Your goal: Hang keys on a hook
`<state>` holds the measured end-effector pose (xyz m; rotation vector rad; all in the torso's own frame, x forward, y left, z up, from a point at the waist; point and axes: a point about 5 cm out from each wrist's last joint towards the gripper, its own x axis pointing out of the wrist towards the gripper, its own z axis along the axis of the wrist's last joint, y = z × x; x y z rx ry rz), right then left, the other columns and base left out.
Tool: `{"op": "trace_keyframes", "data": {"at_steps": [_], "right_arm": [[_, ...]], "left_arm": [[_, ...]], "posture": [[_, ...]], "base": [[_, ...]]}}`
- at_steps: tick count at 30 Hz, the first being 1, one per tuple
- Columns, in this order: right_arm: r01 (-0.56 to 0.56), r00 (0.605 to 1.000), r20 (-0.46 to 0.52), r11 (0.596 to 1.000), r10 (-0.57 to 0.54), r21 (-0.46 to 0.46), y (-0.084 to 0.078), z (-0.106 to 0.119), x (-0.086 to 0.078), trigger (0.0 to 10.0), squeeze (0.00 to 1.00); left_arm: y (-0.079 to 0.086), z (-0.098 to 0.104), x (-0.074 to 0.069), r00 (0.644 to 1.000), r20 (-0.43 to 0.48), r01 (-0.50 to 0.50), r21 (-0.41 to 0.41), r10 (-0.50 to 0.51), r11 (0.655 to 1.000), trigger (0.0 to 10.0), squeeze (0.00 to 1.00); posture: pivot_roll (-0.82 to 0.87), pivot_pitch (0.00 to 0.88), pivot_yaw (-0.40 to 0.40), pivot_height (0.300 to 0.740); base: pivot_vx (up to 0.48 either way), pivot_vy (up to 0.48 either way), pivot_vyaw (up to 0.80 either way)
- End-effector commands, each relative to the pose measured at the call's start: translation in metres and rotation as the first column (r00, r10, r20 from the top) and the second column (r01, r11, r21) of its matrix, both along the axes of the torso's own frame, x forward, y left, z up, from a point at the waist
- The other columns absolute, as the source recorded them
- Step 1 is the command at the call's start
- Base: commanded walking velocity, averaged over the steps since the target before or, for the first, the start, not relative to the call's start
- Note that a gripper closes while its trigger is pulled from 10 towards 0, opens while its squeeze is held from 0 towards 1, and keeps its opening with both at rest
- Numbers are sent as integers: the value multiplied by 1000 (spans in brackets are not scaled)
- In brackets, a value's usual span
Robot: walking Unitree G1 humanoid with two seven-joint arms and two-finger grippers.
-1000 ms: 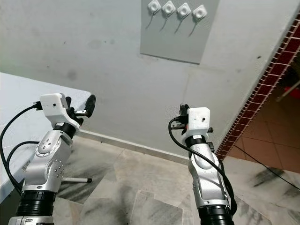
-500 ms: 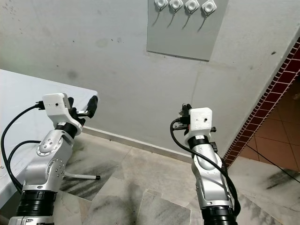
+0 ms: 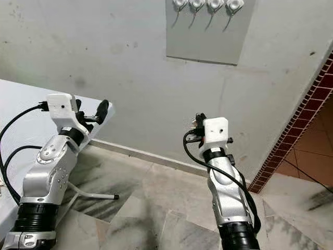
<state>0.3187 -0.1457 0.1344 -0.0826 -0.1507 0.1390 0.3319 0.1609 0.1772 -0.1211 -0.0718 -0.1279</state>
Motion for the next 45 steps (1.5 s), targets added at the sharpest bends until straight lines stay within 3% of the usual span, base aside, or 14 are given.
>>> {"op": "trace_keyframes", "data": {"at_steps": [1, 11, 19, 25, 33, 37, 45], "right_arm": [[-41, 999, 27, 999, 41, -11, 9, 6, 4, 10000, 0], [-79, 995, 54, 995, 82, -52, 15, 13, 10, 10000, 0], [-17, 997, 72, 1000, 17, -3, 11, 15, 11, 10000, 0], [9, 999, 45, 1000, -10, 17, 8, 8, 9, 10000, 0], [30, 1000, 4, 999, -30, 43, 8, -3, 13, 10000, 0], [33, 999, 15, 999, -33, 36, 11, 1, 16, 10000, 0], [69, 997, 44, 997, -70, 32, 5, 4, 9, 10000, 0]], "left_arm": [[3, 7, -2, 1000, 15, -5, 20, 4, 1000, 10000, 0], [1, 13, 2, 999, 15, 28, 73, -29, 997, 10000, 0], [-4, 18, 8, 997, 49, 57, 79, -61, 995, 10000, 0], [-8, 12, 7, 998, 48, 44, 48, -47, 998, 10000, 0], [-30, -13, 2, 999, 0, 51, -6, -51, 999, 10000, 0], [-37, -23, 0, 998, -30, 47, -39, -48, 998, 10000, 0], [-40, -26, 6, 997, -35, 73, -15, -73, 997, 10000, 0]], "posture": [[122, 0, 62, 740], [127, 0, 90, 740], [94, 0, 69, 740], [108, 0, 35, 740], [145, 0, -2, 740], [109, 0, 19, 740], [-5, 0, 69, 740]], "base": [[0, 0, 0], [0, 0, 0], [0, 0, 0], [0, 0, 0], [0, 0, 0], [0, 0, 0], [0, 0, 0]]}}
